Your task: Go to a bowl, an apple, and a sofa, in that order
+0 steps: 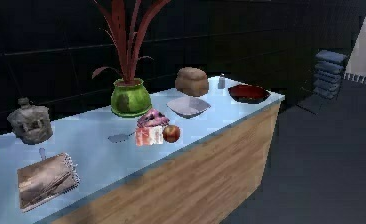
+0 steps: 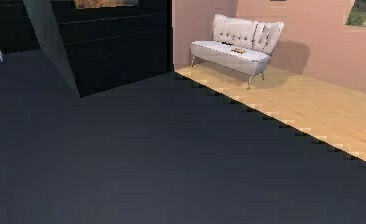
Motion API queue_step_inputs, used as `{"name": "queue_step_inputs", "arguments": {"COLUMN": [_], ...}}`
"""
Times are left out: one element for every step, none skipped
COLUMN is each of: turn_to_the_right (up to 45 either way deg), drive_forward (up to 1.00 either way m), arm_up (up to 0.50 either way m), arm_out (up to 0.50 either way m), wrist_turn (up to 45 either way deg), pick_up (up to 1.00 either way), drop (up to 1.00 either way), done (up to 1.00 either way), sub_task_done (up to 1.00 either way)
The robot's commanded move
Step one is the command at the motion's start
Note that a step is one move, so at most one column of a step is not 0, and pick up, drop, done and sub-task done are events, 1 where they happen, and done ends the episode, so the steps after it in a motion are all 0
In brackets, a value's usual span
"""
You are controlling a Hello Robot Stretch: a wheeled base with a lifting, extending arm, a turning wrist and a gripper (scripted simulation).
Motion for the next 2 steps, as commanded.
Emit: {"name": "queue_step_inputs", "arguments": {"turn_to_the_right": [45.0,3.0], "drive_forward": [0.0,0.0], "arm_up": [0.0,0.0], "arm_out": [0.0,0.0], "wrist_turn": [0.0,0.0], "pick_up": [0.0,0.0], "drop": [0.0,0.0], "done": [0.0,0.0], "sub_task_done": [0.0,0.0]}}
